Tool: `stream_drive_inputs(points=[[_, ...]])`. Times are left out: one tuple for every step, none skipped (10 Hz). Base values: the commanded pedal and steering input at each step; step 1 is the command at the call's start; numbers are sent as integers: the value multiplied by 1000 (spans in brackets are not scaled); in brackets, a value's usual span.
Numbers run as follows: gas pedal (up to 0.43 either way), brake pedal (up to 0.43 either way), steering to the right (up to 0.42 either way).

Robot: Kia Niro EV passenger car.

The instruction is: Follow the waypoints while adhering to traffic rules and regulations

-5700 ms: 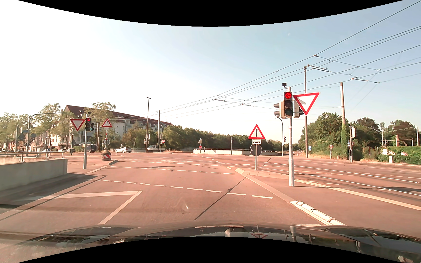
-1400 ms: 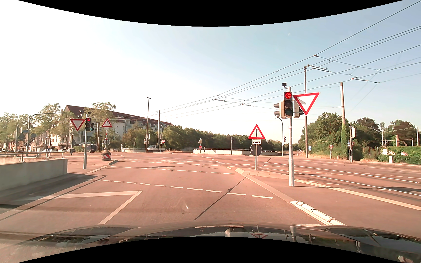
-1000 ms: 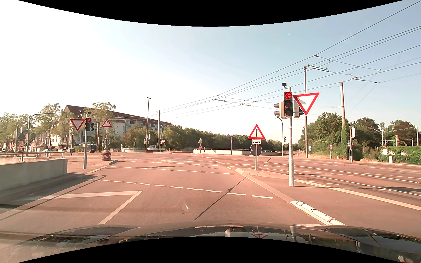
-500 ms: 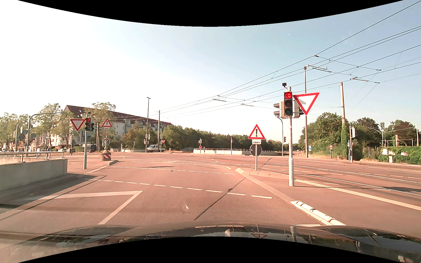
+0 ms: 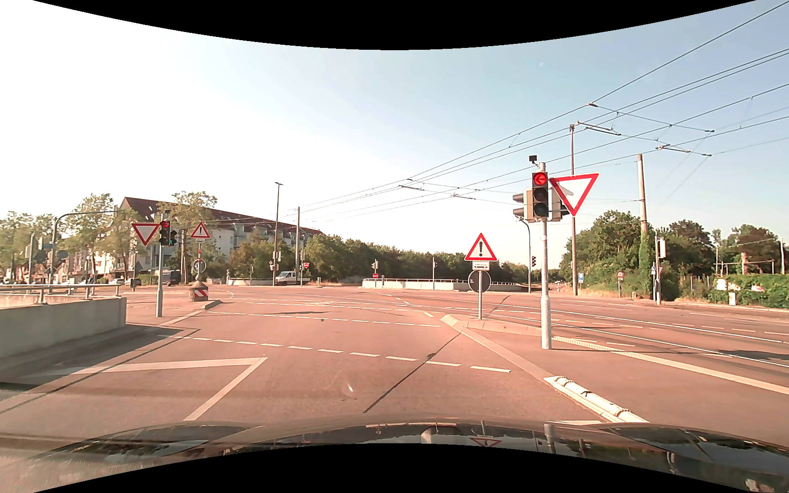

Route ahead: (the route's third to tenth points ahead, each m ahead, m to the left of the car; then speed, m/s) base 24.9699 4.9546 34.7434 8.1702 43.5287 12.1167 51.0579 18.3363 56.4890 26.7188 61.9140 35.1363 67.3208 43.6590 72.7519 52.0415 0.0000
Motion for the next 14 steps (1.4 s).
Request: stream_drive_inputs(points=[[0,232,-82],[0,232,-82],[0,232,-82],[0,232,-82],[0,232,-82],[0,232,-82],[0,232,-82],[0,232,-82],[0,232,-82],[0,232,-82],[0,226,-82],[0,232,-81],[0,232,-82],[0,232,-82]])
